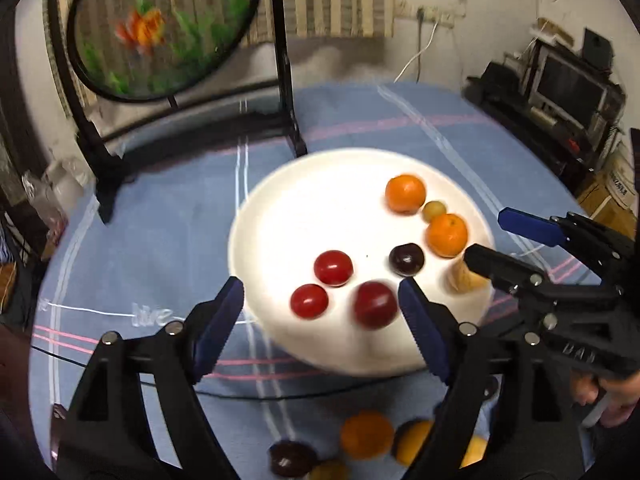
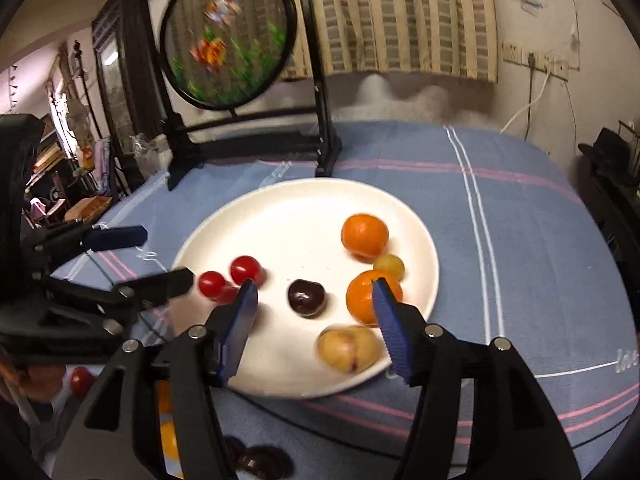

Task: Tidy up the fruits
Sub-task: 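Carry the pale fruit in the right tool while the left tool carries a red plum to the plate, then hold the dark purple plum in the right tool while the left tool grasps a large red plum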

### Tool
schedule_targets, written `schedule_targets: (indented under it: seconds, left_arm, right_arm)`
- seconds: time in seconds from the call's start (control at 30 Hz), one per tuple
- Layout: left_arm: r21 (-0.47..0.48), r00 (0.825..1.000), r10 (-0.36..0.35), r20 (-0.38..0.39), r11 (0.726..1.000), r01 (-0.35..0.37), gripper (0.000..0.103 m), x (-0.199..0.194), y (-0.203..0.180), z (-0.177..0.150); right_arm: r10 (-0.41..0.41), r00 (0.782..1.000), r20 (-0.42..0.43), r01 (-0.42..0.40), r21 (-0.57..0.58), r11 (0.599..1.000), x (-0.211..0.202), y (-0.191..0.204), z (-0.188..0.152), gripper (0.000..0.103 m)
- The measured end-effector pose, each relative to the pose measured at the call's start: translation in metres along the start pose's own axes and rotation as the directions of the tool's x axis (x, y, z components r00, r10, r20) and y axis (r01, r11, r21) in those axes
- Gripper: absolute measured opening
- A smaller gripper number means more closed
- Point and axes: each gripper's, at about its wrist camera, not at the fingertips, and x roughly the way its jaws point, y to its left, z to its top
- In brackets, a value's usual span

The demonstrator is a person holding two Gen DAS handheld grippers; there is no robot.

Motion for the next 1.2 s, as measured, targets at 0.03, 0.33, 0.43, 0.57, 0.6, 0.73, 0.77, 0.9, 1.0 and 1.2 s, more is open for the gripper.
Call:
schedule_targets:
  seconds: [0.03, 0.33, 0.43, 0.57, 0.6, 0.73, 0.77, 0.9, 1.0, 1.2]
  left_arm:
    - [-0.004, 1.0, 0.002, 0.021, 1.0, -0.001, 0.087, -0.014, 0.005, -0.004]
    - [-0.117, 0.998, 0.02, 0.057, 0.993, -0.013, 0.093, -0.085, 0.025, -0.1]
    - [-0.128, 0.999, 0.033, 0.04, 0.991, -0.028, 0.093, -0.095, 0.019, -0.145]
    - [-0.152, 1.0, 0.014, 0.012, 0.988, -0.012, 0.093, -0.099, 0.016, -0.184]
    - [-0.155, 1.0, 0.013, 0.006, 0.988, -0.011, 0.093, -0.1, 0.015, -0.192]
    - [-0.187, 1.0, 0.006, -0.005, 0.982, -0.007, 0.093, -0.097, 0.016, -0.207]
    - [-0.196, 1.0, -0.003, -0.008, 0.981, 0.002, 0.093, -0.096, 0.016, -0.209]
    - [-0.194, 1.0, 0.01, -0.008, 0.981, -0.011, 0.093, -0.094, 0.014, -0.21]
    - [-0.189, 1.0, 0.005, -0.007, 0.982, -0.006, 0.093, -0.093, 0.013, -0.212]
    - [-0.188, 1.0, 0.013, -0.011, 0.982, -0.015, 0.093, -0.092, 0.013, -0.212]
  right_arm:
    - [0.002, 1.0, 0.013, -0.002, -0.004, 1.0, -0.009, 0.001, -0.001, 0.06]
    - [-0.002, 1.0, -0.029, -0.002, -0.13, 0.991, -0.053, 0.028, -0.064, 0.06]
    - [-0.04, 0.994, -0.104, 0.02, -0.185, 0.983, -0.05, 0.038, -0.083, 0.06]
    - [-0.076, 0.979, -0.188, 0.035, -0.215, 0.976, -0.042, 0.043, -0.097, 0.06]
    - [-0.077, 0.975, -0.206, 0.031, -0.219, 0.975, -0.04, 0.045, -0.102, 0.06]
    - [-0.079, 0.968, -0.237, 0.02, -0.241, 0.97, -0.039, 0.048, -0.109, 0.06]
    - [-0.076, 0.968, -0.24, 0.015, -0.246, 0.969, -0.04, 0.049, -0.11, 0.06]
    - [-0.075, 0.962, -0.262, 0.006, -0.256, 0.967, -0.041, 0.049, -0.122, 0.06]
    - [-0.079, 0.96, -0.269, 0.01, -0.248, 0.969, -0.039, 0.047, -0.124, 0.06]
    - [-0.072, 0.958, -0.278, 0.001, -0.245, 0.969, -0.038, 0.047, -0.126, 0.06]
